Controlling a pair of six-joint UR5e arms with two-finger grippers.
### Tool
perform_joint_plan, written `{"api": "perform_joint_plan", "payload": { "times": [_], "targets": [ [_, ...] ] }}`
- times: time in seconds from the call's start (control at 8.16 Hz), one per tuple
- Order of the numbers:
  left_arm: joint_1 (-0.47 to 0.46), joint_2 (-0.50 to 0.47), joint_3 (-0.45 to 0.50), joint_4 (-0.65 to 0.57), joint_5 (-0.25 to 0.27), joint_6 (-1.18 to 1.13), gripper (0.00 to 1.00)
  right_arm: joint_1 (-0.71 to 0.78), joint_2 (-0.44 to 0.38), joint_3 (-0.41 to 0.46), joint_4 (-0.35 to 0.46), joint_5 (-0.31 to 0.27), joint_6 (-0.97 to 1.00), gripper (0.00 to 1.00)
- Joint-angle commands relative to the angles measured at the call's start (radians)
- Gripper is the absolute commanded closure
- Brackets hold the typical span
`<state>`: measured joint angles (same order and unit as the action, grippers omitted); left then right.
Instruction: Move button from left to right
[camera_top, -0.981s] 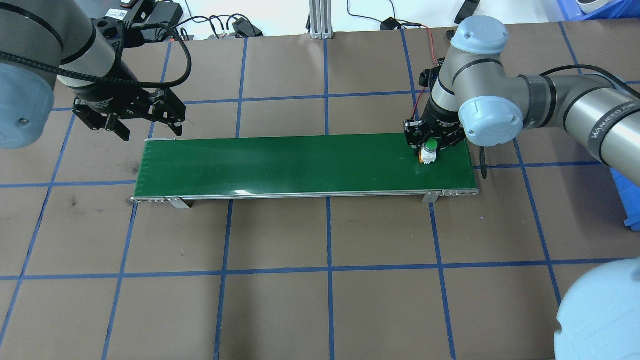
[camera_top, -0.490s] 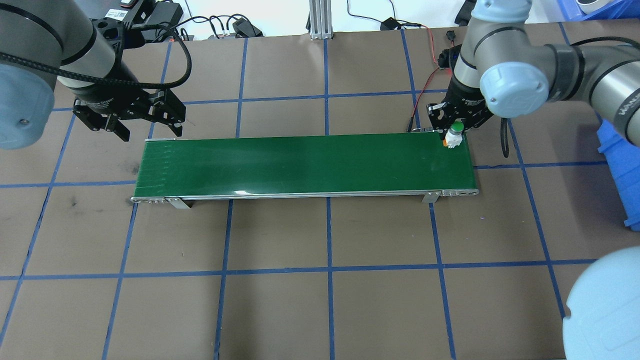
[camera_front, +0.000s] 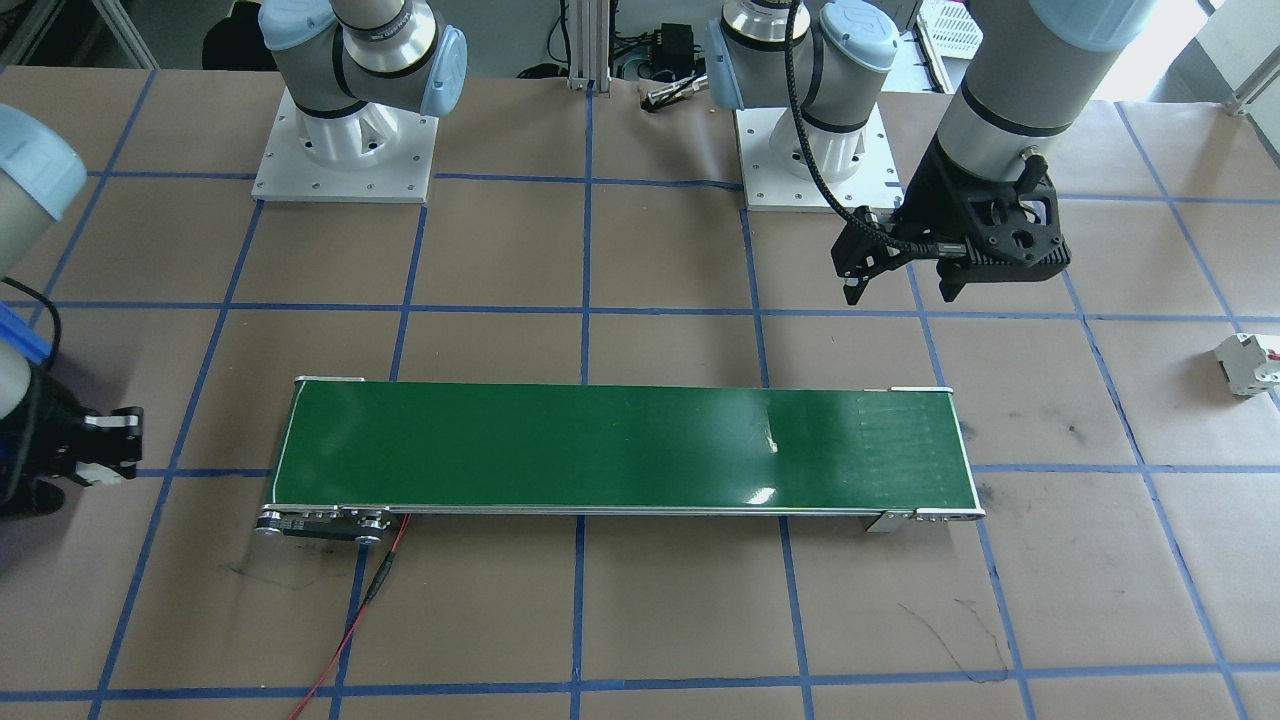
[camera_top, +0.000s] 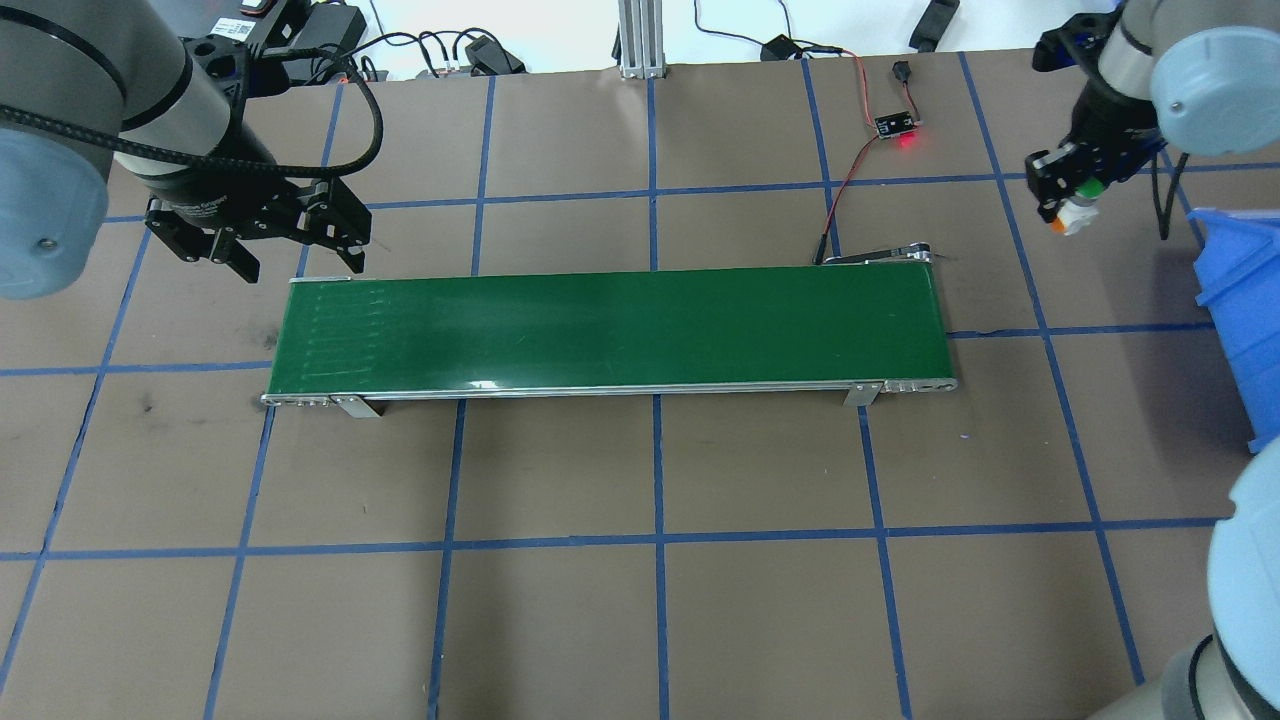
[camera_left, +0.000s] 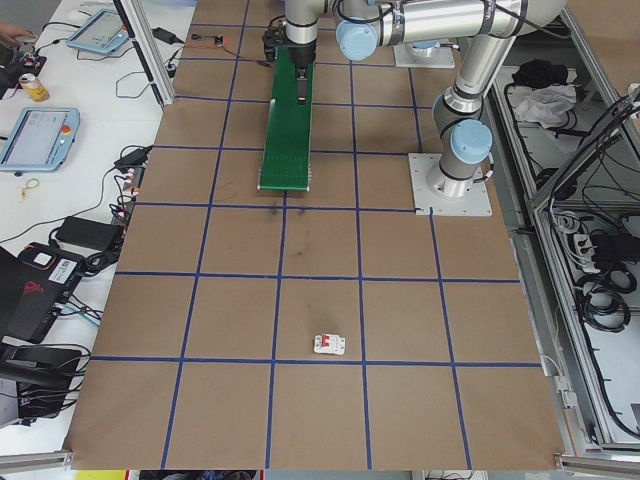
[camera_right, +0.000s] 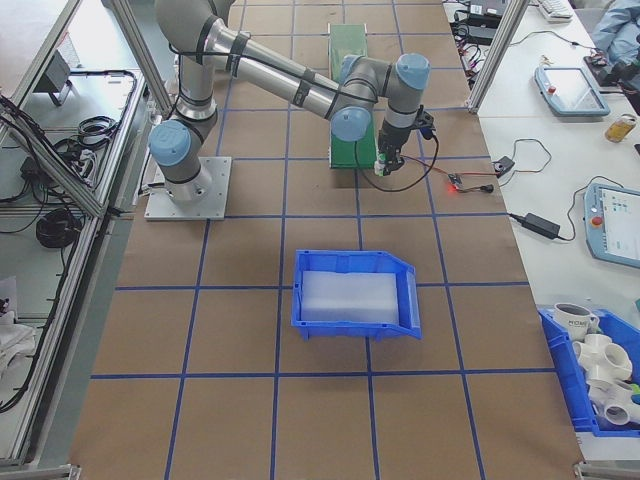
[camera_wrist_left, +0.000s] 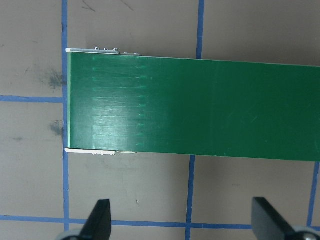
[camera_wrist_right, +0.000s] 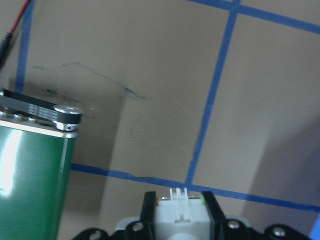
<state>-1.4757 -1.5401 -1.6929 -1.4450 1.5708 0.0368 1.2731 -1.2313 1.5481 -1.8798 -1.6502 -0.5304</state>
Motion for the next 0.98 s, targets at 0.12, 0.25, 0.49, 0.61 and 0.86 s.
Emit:
{"api": "perform_joint_plan", "payload": {
  "times": [0.12, 0.25, 0.49, 0.61, 0.86],
  "targets": [
    [0.0, 0.0, -0.001, 0.001, 0.001, 0.0, 0.0, -0.255, 0.004, -0.025, -0.04, -0.05, -0.539, 0.88],
    [0.0, 0.0, -0.001, 0.006, 0.0, 0.0, 0.0, -0.318, 0.009, -0.026, -0.101, -0.054, -0.689, 0.88],
    [0.0, 0.0, -0.001, 0.006, 0.002, 0.0, 0.0, -0.418, 0.041, -0.028, -0.154, -0.048, -0.943, 0.87],
    [0.0, 0.0, -0.001, 0.008, 0.0, 0.002, 0.0, -0.46, 0.071, -0.026, -0.183, -0.037, -1.061, 0.87],
    [0.0, 0.0, -0.001, 0.009, 0.0, 0.0, 0.0, -0.503, 0.137, -0.025, -0.245, -0.007, -1.239, 0.85]
  ]
}}
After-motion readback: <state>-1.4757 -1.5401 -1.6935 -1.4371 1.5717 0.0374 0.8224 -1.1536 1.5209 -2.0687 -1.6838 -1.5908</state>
